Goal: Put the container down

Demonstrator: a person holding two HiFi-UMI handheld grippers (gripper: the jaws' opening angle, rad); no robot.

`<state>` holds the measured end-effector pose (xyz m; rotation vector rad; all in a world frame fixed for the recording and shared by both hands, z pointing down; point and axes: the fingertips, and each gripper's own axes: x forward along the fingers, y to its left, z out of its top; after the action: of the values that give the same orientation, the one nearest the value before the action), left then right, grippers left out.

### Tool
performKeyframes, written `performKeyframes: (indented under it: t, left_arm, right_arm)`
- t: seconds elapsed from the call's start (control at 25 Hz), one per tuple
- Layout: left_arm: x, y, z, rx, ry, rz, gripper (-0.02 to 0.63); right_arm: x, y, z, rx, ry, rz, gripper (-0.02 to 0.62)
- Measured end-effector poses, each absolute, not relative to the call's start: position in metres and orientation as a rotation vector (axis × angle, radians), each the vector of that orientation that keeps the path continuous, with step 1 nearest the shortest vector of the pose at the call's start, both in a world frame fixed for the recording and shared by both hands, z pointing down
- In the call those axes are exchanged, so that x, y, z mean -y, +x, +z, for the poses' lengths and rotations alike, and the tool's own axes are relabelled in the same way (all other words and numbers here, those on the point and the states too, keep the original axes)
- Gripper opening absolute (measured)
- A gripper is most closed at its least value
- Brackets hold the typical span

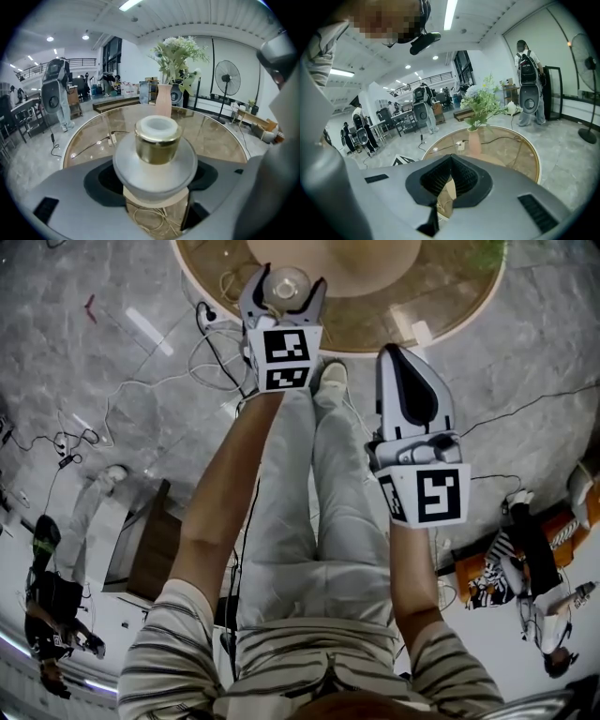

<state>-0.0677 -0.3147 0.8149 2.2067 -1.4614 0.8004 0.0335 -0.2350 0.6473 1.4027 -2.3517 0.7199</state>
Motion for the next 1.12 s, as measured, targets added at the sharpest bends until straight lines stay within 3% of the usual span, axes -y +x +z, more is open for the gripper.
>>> performKeyframes:
  t: [0.64, 1.12]
  left_arm:
    - [0.291, -0.075, 0.756, 1.501, 2.156, 0.772, 0.342]
    - [0.262, -0.088, 0.639, 1.615, 2.114, 0.621, 0.189]
  right_arm:
    - [0.224, 0.03, 0.589, 2.42, 1.404, 0.658, 0.008]
    - [0.209, 0.033, 0.518, 2.472, 1.401, 0.605, 0.008]
